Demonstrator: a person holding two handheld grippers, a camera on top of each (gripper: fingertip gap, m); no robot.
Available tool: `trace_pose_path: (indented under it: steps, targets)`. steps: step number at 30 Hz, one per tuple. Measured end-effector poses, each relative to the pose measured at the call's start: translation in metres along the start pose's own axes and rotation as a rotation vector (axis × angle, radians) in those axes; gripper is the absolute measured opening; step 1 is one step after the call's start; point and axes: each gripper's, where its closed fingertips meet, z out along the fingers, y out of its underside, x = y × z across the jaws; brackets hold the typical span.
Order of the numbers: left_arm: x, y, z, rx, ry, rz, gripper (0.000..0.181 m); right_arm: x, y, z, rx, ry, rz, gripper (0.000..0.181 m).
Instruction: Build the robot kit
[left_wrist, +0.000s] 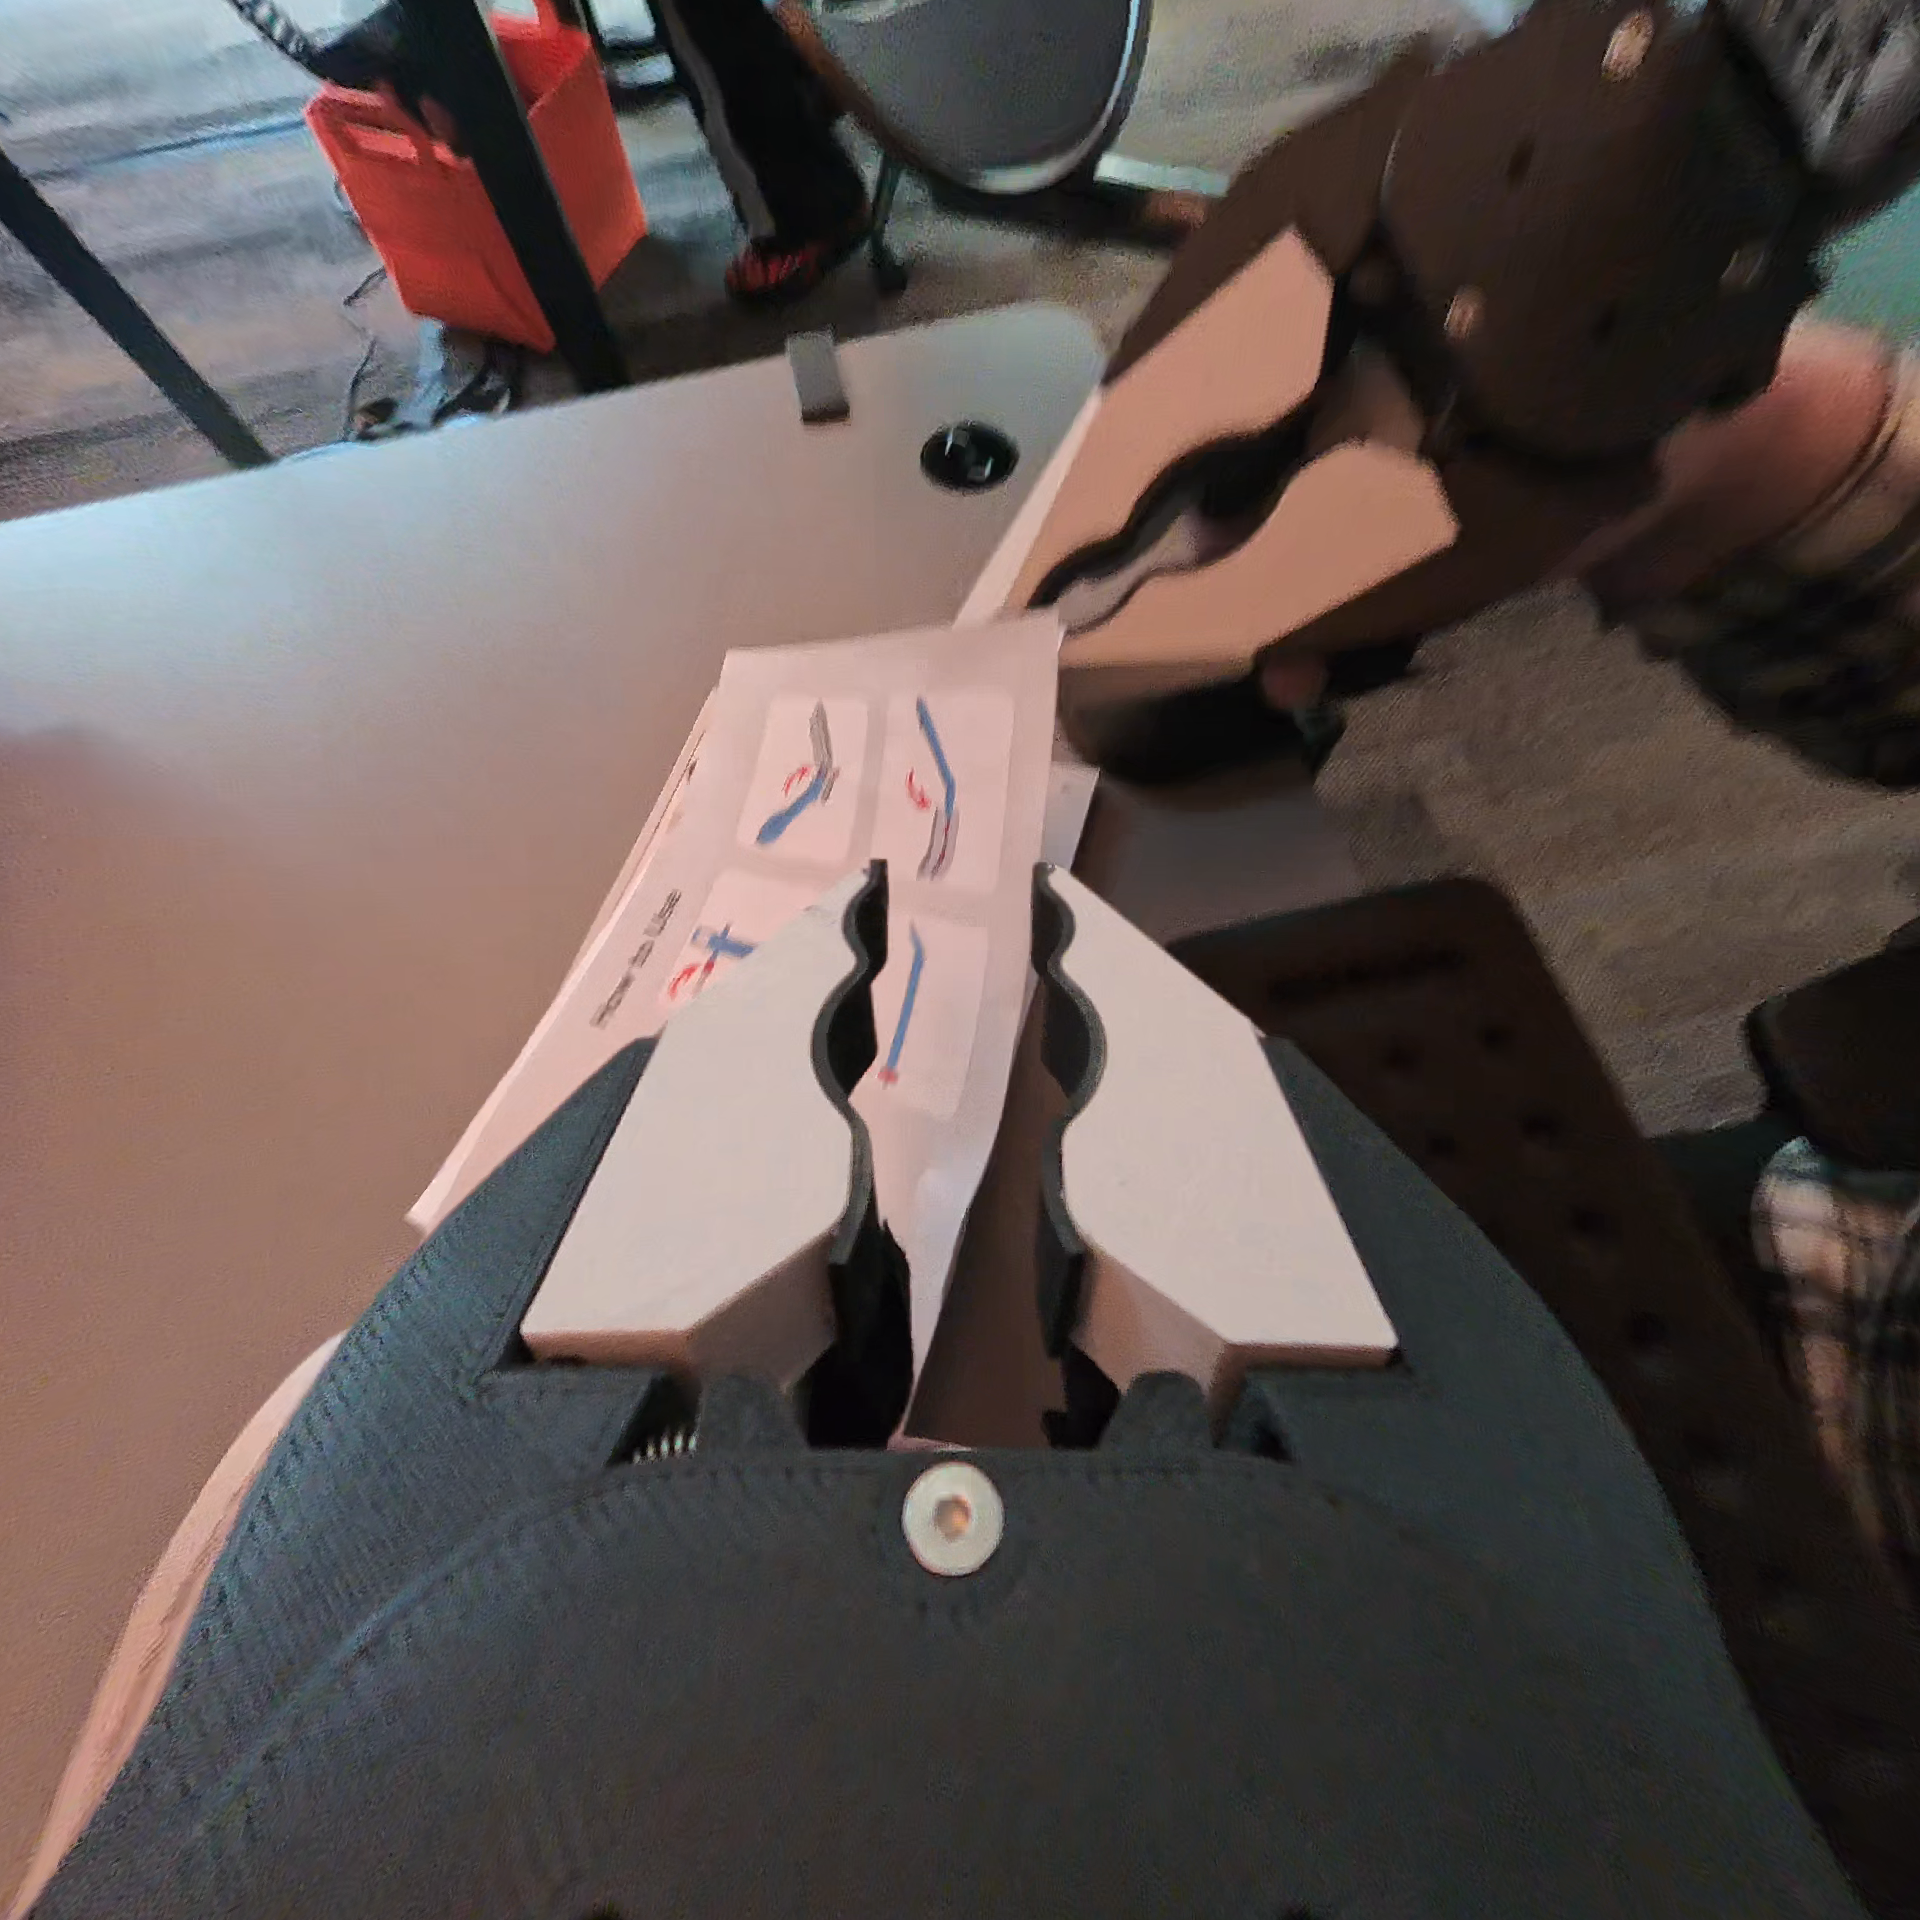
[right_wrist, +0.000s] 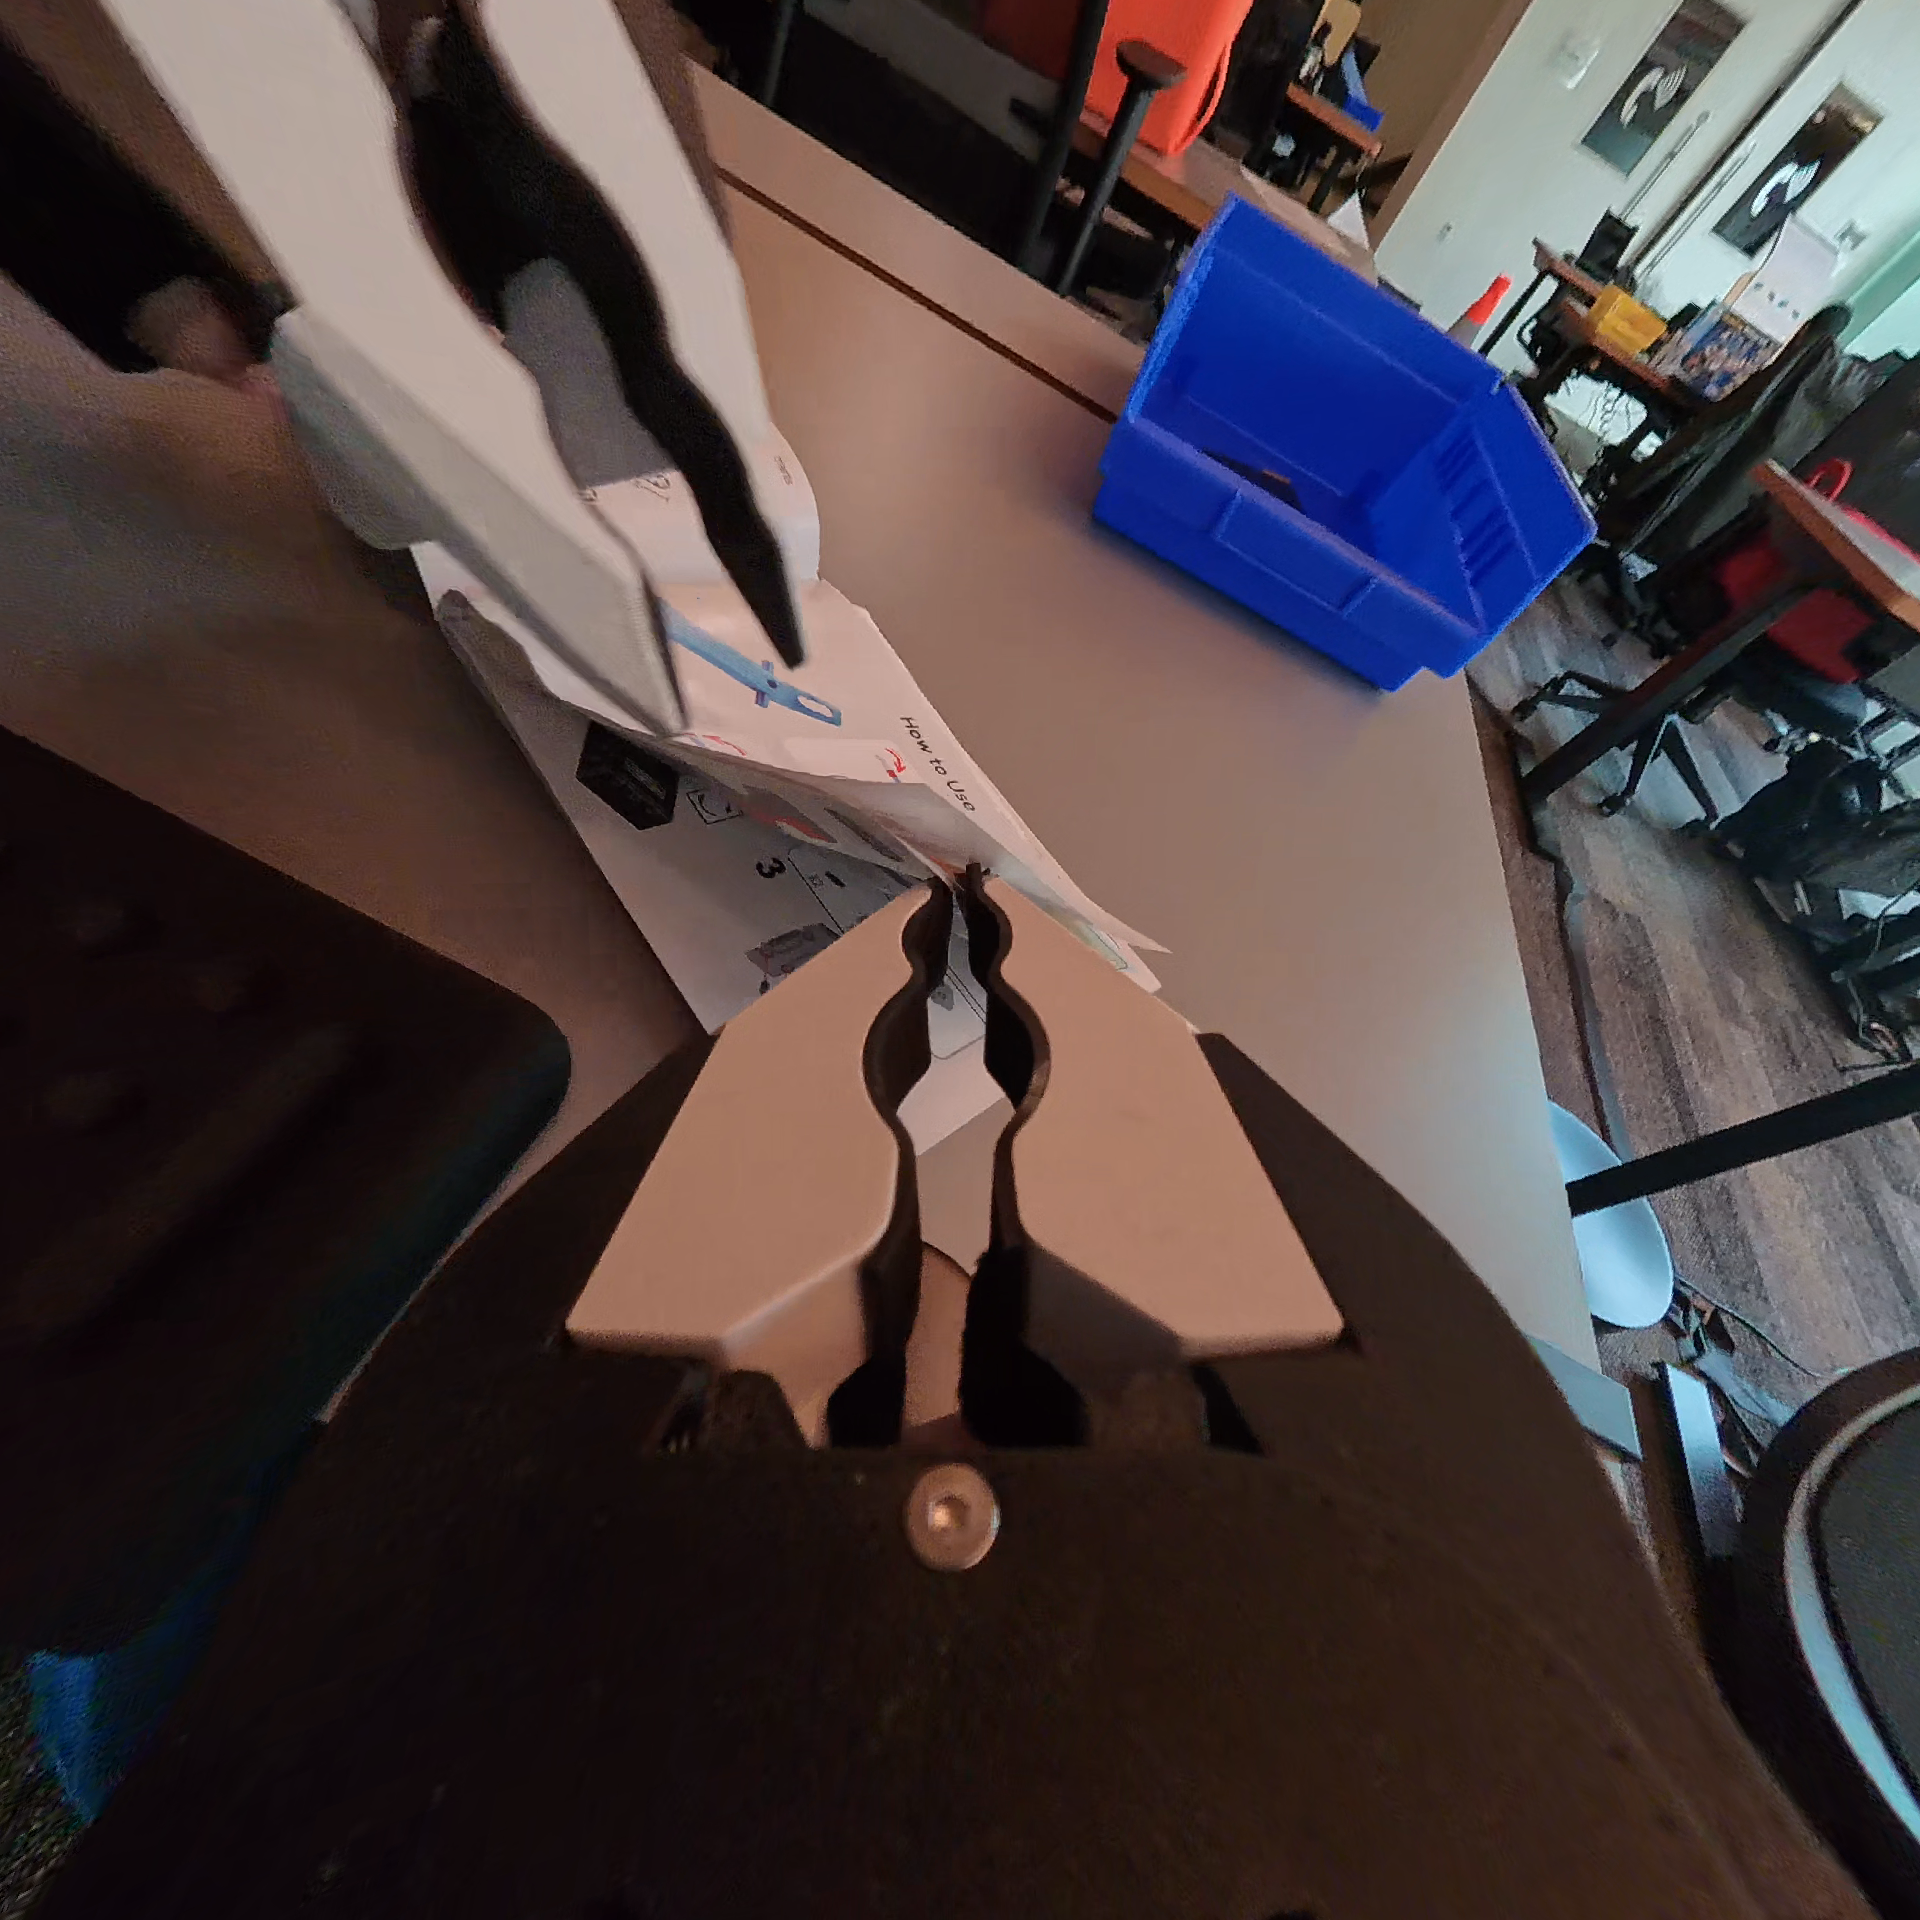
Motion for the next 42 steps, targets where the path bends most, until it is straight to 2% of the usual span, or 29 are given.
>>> trace_pose_path:
  steps: [3, 8, 14, 27, 42]
  targets:
    - [0.001, -0.008, 0.008, 0.030, 0.032, -0.038, 0.015, -0.002, 0.000, 0.001, 0.007, 0.011, -0.015, 0.000]
    - [0.004, -0.013, 0.021, 0.065, 0.120, -0.100, 0.010, -0.007, -0.006, 0.000, 0.054, 0.013, -0.045, 0.000]
    - [0.024, -0.018, 0.015, 0.127, 0.279, -0.110, 0.025, -0.010, -0.006, 0.001, 0.068, 0.014, -0.050, 0.000]
    - [0.025, -0.018, 0.015, 0.160, 0.323, -0.141, 0.019, -0.013, -0.011, 0.002, 0.091, 0.005, -0.072, 0.000]
    - [0.026, -0.022, 0.011, 0.221, 0.430, -0.270, 0.008, -0.013, -0.013, 0.003, 0.094, -0.002, -0.100, 0.000]
